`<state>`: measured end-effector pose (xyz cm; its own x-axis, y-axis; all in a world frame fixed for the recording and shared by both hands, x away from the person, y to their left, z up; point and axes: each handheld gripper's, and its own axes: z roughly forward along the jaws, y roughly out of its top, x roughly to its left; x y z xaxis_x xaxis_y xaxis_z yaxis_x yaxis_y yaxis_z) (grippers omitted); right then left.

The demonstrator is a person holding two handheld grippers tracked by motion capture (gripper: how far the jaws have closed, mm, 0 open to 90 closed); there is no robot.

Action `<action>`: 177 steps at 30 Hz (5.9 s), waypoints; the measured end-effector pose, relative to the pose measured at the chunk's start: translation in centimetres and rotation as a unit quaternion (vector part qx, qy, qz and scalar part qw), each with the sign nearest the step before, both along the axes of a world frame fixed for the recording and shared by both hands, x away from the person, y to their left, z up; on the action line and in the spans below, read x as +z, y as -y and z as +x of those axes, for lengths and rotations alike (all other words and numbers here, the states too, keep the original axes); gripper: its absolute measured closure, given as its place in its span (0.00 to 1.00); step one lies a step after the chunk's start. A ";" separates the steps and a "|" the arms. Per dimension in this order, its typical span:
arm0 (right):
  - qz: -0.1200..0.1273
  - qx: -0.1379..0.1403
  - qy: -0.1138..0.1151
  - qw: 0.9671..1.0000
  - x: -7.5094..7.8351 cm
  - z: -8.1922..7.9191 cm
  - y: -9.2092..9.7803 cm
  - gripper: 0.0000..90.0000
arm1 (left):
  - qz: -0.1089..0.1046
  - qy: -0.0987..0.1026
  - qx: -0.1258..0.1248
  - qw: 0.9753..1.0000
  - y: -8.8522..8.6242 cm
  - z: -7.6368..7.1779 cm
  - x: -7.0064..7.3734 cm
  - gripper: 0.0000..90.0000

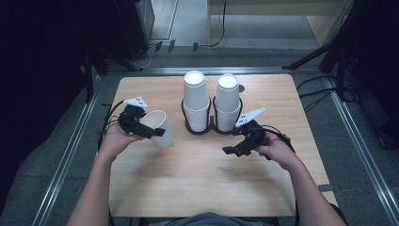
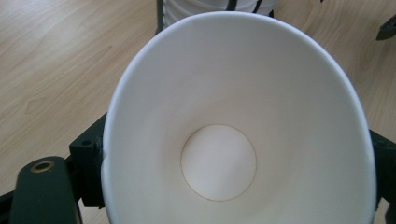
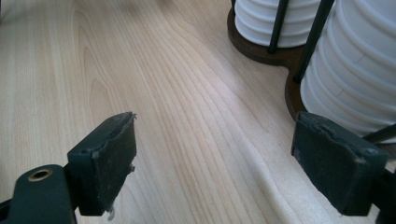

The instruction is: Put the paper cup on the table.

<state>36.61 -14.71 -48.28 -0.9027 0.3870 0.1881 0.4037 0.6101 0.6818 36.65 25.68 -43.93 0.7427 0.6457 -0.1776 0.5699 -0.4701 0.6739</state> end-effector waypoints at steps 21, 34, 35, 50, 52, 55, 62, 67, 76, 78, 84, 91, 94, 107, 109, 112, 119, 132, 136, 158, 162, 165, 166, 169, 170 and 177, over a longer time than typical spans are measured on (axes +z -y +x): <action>-0.006 -0.008 -0.005 1.000 -0.6 0.1 0.2 0.17 | 0.066 0.002 0.097 0.993 -3.8 2.6 -2.3 0.14; -0.007 -0.011 -0.002 1.000 -0.6 -0.1 0.4 0.17 | 0.077 0.012 0.120 0.990 -4.4 3.0 -3.2 0.11; -0.008 -0.012 -0.001 1.000 -0.6 -0.1 0.4 0.17 | 0.079 0.013 0.118 0.990 -4.4 3.0 -3.2 0.10; -0.008 -0.011 0.001 1.000 -0.5 -0.1 0.5 0.17 | 0.073 -0.012 0.110 0.991 -3.9 3.2 -3.6 0.00; -0.010 -0.012 0.001 1.000 -0.5 -0.1 0.5 0.17 | 0.064 -0.011 0.112 0.992 -4.0 3.1 -3.5 0.00; -0.009 -0.012 0.001 1.000 -0.5 -0.2 0.5 0.17 | 0.057 -0.011 0.112 0.992 -4.1 3.0 -3.3 0.00; -0.009 -0.012 0.001 1.000 -0.4 -0.2 0.6 0.17 | 0.038 -0.022 0.114 0.993 -4.6 2.8 -2.8 0.00; -0.010 -0.012 0.002 1.000 -0.4 -0.1 0.7 0.17 | 0.022 -0.033 0.113 0.993 -4.8 2.7 -2.2 0.00; -0.012 -0.011 0.004 1.000 -0.3 -0.1 0.7 0.17 | 0.024 -0.039 0.103 0.994 -4.8 2.2 -1.2 0.00; -0.012 -0.011 0.005 1.000 -0.3 -0.2 0.7 0.17 | 0.026 -0.038 0.105 0.993 -4.8 2.2 -1.1 0.00; -0.016 -0.008 0.008 1.000 -0.3 -0.3 0.6 0.17 | 0.028 -0.037 0.112 0.993 -5.1 2.1 -0.3 0.00; -0.019 -0.005 0.010 1.000 -0.3 -0.3 0.5 0.17 | 0.028 -0.034 0.129 0.991 -5.7 1.6 0.9 0.00; -0.017 -0.005 0.008 1.000 -0.2 -0.3 0.6 0.17 | 0.021 -0.033 0.133 0.990 -6.0 1.4 1.6 0.00; -0.020 -0.003 0.010 1.000 -0.2 -0.3 0.7 0.17 | 0.001 -0.034 0.111 0.993 -4.2 0.9 3.6 0.00; -0.020 -0.002 0.011 1.000 -0.2 -0.3 0.7 0.17 | 0.006 -0.035 0.108 0.994 -3.7 0.8 3.8 0.00; -0.019 -0.003 0.014 1.000 -0.1 -0.3 0.8 0.17 | 0.007 -0.037 0.103 0.994 -3.1 0.7 4.0 0.00; -0.019 -0.002 0.017 1.000 0.1 -0.5 0.7 0.17 | 0.014 -0.032 0.093 0.995 -1.9 0.3 3.9 0.00; -0.021 0.006 0.022 1.000 0.4 -1.0 0.4 0.17 | 0.026 -0.015 0.058 0.998 2.2 -0.5 2.8 0.00; -0.020 0.006 0.020 1.000 0.4 -1.1 0.5 0.17 | 0.029 -0.016 0.053 0.998 3.5 -0.7 2.1 0.00; -0.020 0.004 0.029 0.999 0.7 -1.5 0.6 0.17 | 0.042 -0.008 0.003 0.999 9.5 -2.7 -0.9 0.00; -0.020 0.005 0.030 0.999 0.7 -1.5 0.7 0.17 | 0.043 -0.008 -0.005 0.999 10.4 -3.0 -1.6 0.00; -0.021 0.005 0.030 0.999 0.7 -1.5 0.7 0.17 | 0.043 -0.004 -0.006 0.999 10.9 -3.3 -2.1 0.00; -0.021 0.005 0.030 0.999 0.7 -1.5 0.7 0.17 | 0.043 -0.002 -0.005 0.999 11.0 -3.3 -2.1 0.00; -0.021 0.005 0.028 0.999 0.7 -1.5 0.6 0.17 | 0.035 -0.004 -0.005 0.999 11.4 -3.4 -2.6 0.00; -0.021 0.005 0.030 0.999 0.7 -1.5 0.6 0.17 | 0.034 -0.005 -0.004 0.999 11.5 -3.4 -2.7 0.00; -0.026 0.010 0.030 0.999 0.6 -1.7 0.4 0.17 | 0.041 -0.004 -0.006 0.999 12.5 -3.7 -3.6 0.00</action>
<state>34.93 -15.16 -47.64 -0.9190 0.3772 0.1143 0.3513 0.6525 0.6714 33.00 13.19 -47.55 0.7492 0.6494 -0.1302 0.5690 -0.5304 0.6284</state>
